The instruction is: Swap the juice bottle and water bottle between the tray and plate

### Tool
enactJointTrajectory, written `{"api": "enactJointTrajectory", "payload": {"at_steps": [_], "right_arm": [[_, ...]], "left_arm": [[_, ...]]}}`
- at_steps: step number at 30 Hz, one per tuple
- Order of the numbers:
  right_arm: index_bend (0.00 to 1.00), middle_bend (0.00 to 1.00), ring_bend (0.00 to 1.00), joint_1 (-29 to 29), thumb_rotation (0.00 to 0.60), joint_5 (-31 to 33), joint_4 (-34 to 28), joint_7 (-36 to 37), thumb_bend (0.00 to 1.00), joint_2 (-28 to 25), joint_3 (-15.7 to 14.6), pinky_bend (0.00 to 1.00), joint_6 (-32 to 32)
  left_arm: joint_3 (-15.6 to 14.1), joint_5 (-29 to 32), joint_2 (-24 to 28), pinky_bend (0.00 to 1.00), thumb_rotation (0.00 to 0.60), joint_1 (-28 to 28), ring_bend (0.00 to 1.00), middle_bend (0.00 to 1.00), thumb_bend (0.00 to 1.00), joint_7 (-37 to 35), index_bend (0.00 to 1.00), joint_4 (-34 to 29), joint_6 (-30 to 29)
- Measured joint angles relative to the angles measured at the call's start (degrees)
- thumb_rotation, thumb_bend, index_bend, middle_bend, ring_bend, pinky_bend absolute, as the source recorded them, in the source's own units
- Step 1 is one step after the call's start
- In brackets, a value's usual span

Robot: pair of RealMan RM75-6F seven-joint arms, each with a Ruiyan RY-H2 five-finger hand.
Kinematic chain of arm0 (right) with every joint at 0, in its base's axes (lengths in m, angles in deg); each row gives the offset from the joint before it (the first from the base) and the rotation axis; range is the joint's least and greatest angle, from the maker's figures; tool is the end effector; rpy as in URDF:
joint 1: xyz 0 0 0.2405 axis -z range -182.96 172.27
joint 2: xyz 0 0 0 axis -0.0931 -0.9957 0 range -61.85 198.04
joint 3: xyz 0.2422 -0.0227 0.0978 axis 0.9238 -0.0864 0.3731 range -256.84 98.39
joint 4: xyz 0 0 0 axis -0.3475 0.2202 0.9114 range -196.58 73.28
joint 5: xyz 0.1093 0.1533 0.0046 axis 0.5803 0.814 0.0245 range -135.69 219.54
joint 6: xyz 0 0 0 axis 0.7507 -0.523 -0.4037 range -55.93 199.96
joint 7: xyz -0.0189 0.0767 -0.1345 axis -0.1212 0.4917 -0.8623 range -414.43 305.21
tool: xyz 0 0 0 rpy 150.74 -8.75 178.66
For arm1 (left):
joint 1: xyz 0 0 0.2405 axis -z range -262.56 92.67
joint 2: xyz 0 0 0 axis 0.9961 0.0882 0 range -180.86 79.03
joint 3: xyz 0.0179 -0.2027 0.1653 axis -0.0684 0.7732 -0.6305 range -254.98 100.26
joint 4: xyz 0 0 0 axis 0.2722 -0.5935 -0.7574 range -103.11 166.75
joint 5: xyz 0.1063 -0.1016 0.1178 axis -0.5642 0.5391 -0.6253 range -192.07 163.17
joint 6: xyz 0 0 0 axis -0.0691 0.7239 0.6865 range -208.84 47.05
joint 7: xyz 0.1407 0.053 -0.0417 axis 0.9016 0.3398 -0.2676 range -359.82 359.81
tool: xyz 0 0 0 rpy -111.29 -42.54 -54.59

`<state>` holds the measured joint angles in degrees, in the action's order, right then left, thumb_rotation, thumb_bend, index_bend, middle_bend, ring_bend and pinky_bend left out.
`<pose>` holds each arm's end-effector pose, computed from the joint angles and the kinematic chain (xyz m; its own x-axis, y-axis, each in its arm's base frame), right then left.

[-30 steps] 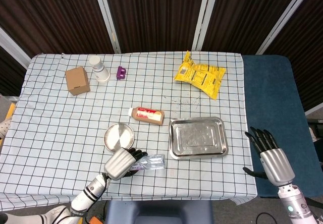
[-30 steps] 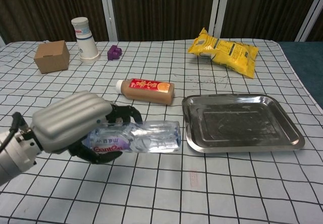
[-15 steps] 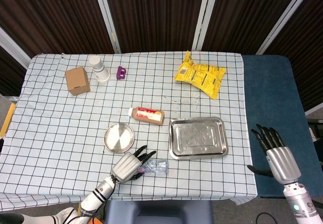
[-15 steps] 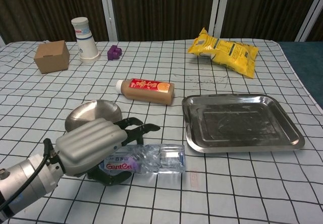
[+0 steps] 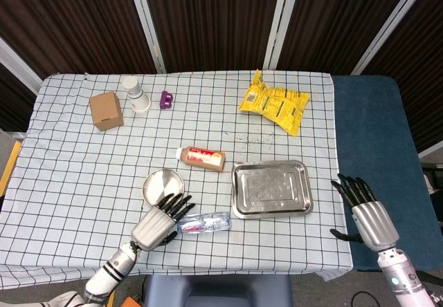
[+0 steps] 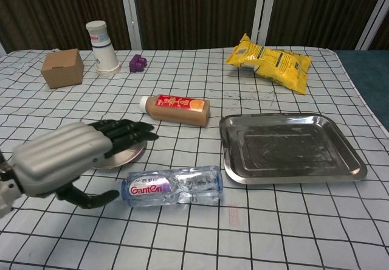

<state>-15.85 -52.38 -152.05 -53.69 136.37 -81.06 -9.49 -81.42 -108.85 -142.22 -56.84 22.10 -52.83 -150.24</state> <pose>-0.2793 -0.2014 0.1320 0.3799 -0.1125 0.9181 -0.9068 -0.2413 0.3457 -0.1760 0.2391 -0.0188 0.5736 0.0959 0.8135 0.6716 -0.6236 -0.4001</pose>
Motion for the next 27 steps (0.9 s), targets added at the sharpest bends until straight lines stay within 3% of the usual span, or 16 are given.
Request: {"api": "enactJointTrajectory", "payload": {"at_steps": [4, 7, 10, 13, 21, 23, 27], "right_arm": [[0.00, 0.00, 0.00, -3.1, 0.600, 1.2, -2.4, -1.6, 0.15, 0.1, 2.0, 0.00, 4.0], [0.00, 0.00, 0.00, -7.0, 0.600, 4.9, -5.0, -4.3, 0.15, 1.1, 5.3, 0.00, 9.2], [0.00, 0.00, 0.00, -12.1, 0.600, 11.2, -6.3, -9.9, 0.15, 3.8, 9.2, 0.00, 14.8], [0.00, 0.00, 0.00, -17.8, 0.600, 20.1, -5.5, -18.3, 0.15, 8.6, 12.9, 0.00, 19.4], [0.00, 0.00, 0.00, -37.6, 0.600, 48.9, 6.0, -38.7, 0.15, 29.8, 21.7, 0.00, 25.7], [0.00, 0.01, 0.00, -42.8, 0.600, 54.6, 11.0, -42.5, 0.15, 35.4, 23.3, 0.00, 26.7], [0.05, 0.06, 0.00, -49.5, 0.600, 60.1, 20.7, -44.7, 0.16, 42.5, 25.8, 0.00, 28.8]], "left_arm": [[-0.9, -0.5, 6.6, 0.11, 0.600, -3.9, 0.00, 0.00, 0.36, -0.6, 0.00, -1.7, -7.5], [-1.1, 0.1, 10.7, 0.10, 0.600, -8.4, 0.00, 0.00, 0.36, -3.1, 0.00, -1.2, -15.2], [-0.7, 2.5, 13.6, 0.09, 0.600, -13.8, 0.00, 0.00, 0.36, -8.0, 0.00, 0.8, -21.6], [0.6, 5.8, 16.0, 0.08, 0.600, -16.4, 0.00, 0.00, 0.36, -12.0, 0.00, 2.9, -23.6], [3.5, 7.1, 19.0, 0.08, 0.600, -18.5, 0.00, 0.00, 0.36, -16.4, 0.00, 5.2, -24.8], [3.7, 7.1, 19.1, 0.08, 0.600, -18.9, 0.00, 0.00, 0.36, -16.6, 0.00, 5.2, -24.7], [3.8, 6.6, 19.3, 0.08, 0.600, -19.2, 0.00, 0.00, 0.35, -16.9, 0.00, 5.1, -24.2]]}}
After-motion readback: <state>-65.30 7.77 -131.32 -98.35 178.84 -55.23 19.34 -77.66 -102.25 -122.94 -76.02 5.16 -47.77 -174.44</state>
